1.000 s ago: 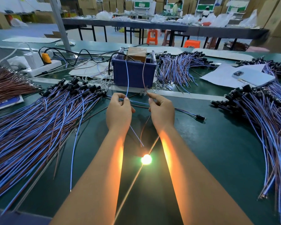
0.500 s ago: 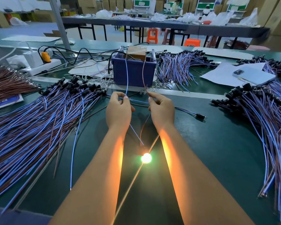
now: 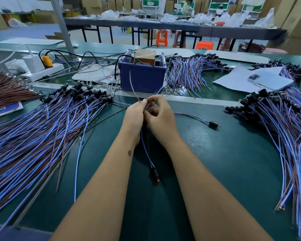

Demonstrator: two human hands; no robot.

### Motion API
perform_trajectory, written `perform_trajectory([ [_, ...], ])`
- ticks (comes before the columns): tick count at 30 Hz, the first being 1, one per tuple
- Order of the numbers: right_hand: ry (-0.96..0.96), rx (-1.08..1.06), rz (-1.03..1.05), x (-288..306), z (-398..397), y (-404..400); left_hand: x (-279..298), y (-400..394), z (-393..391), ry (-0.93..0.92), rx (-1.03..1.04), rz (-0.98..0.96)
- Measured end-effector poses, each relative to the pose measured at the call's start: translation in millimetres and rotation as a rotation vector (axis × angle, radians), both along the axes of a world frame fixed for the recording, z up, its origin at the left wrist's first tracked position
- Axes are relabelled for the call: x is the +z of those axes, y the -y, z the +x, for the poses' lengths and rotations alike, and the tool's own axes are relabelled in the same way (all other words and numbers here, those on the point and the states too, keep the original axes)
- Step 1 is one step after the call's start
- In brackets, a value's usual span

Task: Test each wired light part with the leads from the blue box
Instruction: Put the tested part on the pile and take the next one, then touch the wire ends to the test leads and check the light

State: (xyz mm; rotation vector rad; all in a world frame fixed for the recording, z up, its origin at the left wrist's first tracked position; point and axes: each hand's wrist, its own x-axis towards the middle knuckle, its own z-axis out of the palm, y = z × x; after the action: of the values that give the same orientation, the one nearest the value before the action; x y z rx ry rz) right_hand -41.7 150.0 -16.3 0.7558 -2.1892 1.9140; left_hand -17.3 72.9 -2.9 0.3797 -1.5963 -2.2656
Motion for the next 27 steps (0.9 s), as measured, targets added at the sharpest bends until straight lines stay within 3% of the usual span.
perform_trajectory([
  [5,0.25,0.217,-0.19,5.2,4.2,-4.0,2.2,6.6,1.7,0.019,0.025,0.136],
  [11,0.013,0.381,0.12,4.2,12.4,-2.4,3.6,18.0,-1.8,0.061,0.14,0.416],
  [15,0.114,0.477,0.111,5.8,9.5,-8.2,2.7,23.5,-0.9,0.085,0.197,0.526],
  [23,0.249,0.592,0.076,8.9,7.5,-14.1,5.2,26.5,3.8,0.067,0.228,0.56],
  [27,0.282,0.708,0.126,9.6,3.5,-19.2,-2.1,29.1,1.0,0.05,0.398,0.627],
])
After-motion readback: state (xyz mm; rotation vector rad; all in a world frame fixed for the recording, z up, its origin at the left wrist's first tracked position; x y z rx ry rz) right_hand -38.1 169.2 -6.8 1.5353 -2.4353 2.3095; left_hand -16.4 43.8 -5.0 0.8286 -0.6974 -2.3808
